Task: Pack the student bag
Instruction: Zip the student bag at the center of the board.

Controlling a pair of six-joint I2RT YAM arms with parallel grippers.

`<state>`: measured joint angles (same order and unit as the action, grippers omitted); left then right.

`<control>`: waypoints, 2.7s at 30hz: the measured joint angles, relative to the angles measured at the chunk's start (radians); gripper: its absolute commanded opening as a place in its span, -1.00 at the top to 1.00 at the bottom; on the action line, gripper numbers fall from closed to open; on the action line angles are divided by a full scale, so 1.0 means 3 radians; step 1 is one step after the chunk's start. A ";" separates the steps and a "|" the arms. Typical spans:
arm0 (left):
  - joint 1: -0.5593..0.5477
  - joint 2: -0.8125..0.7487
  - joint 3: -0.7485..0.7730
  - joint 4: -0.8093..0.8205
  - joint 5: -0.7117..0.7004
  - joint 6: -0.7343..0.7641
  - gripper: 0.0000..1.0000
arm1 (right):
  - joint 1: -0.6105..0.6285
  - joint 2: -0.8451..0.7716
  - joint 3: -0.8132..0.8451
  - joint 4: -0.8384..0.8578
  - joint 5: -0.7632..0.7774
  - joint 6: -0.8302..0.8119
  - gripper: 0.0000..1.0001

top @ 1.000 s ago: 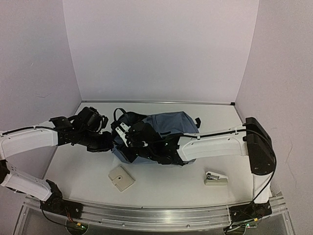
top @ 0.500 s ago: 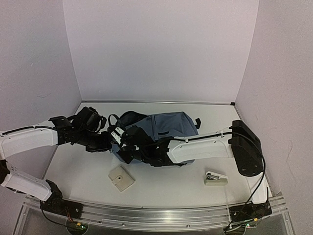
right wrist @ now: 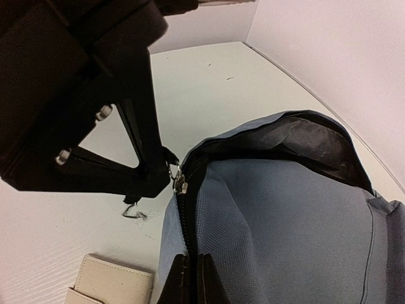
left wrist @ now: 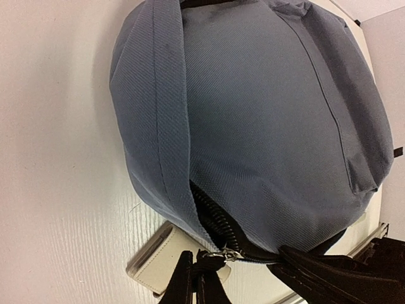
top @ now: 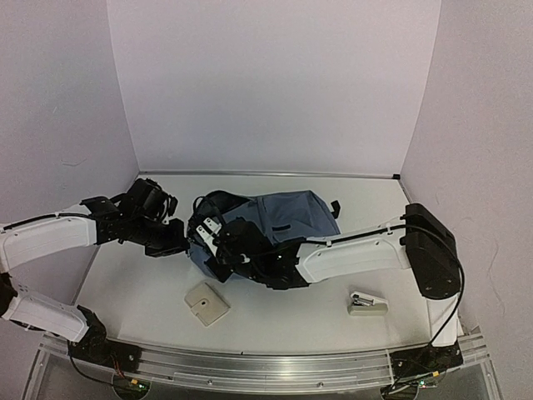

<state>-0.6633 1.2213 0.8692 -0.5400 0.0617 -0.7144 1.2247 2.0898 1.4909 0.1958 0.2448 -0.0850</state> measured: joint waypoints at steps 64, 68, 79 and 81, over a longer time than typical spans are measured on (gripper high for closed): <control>-0.0128 0.0549 0.0100 0.0219 0.1272 0.0236 1.00 | 0.0377 -0.1428 -0.1321 -0.0661 0.1152 0.2413 -0.96; -0.0128 0.0549 0.0256 0.0009 0.0979 0.0226 1.00 | 0.0305 -0.1730 -0.1580 -0.0853 0.1213 0.3250 -0.97; -0.0128 0.0553 0.0369 -0.0185 0.0712 0.0301 1.00 | -0.0006 -0.1955 -0.2054 -0.1039 0.0998 0.4394 -0.67; -0.0127 0.0553 0.0369 -0.0183 0.0728 0.0326 1.00 | -0.0109 -0.1951 -0.2091 -0.0965 0.0929 0.4409 -0.48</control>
<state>-0.7015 1.3872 0.9798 -0.5949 0.2801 -0.6165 1.1920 1.5046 0.8635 -0.0937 0.5234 1.2377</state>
